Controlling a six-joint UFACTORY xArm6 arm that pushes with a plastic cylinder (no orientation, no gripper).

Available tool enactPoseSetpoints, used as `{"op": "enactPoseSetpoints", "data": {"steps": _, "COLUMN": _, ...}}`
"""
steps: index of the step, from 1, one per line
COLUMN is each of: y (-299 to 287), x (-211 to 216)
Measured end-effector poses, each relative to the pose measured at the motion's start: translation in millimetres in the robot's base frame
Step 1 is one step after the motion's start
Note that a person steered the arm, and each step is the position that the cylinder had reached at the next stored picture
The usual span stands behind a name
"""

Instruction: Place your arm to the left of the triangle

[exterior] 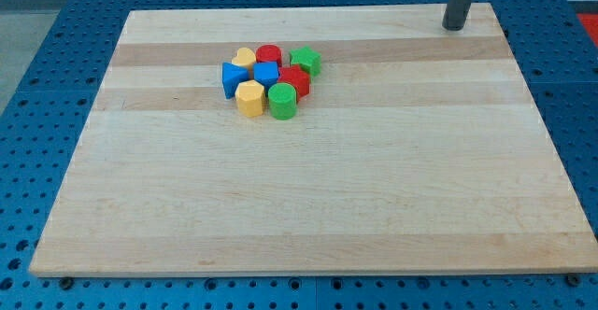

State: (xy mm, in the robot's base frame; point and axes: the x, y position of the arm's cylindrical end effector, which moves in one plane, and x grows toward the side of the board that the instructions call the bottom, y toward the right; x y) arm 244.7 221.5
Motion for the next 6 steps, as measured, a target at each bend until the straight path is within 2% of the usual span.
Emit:
{"op": "enactPoseSetpoints", "data": {"steps": 1, "y": 0, "x": 1}}
{"op": "enactPoseSetpoints", "data": {"steps": 2, "y": -2, "x": 34}}
{"op": "enactPoseSetpoints", "data": {"steps": 3, "y": -21, "x": 104}}
{"op": "enactPoseSetpoints", "data": {"steps": 4, "y": -54, "x": 199}}
{"op": "enactPoseSetpoints", "data": {"steps": 5, "y": -147, "x": 246}}
{"op": "enactPoseSetpoints", "data": {"steps": 6, "y": -255, "x": 248}}
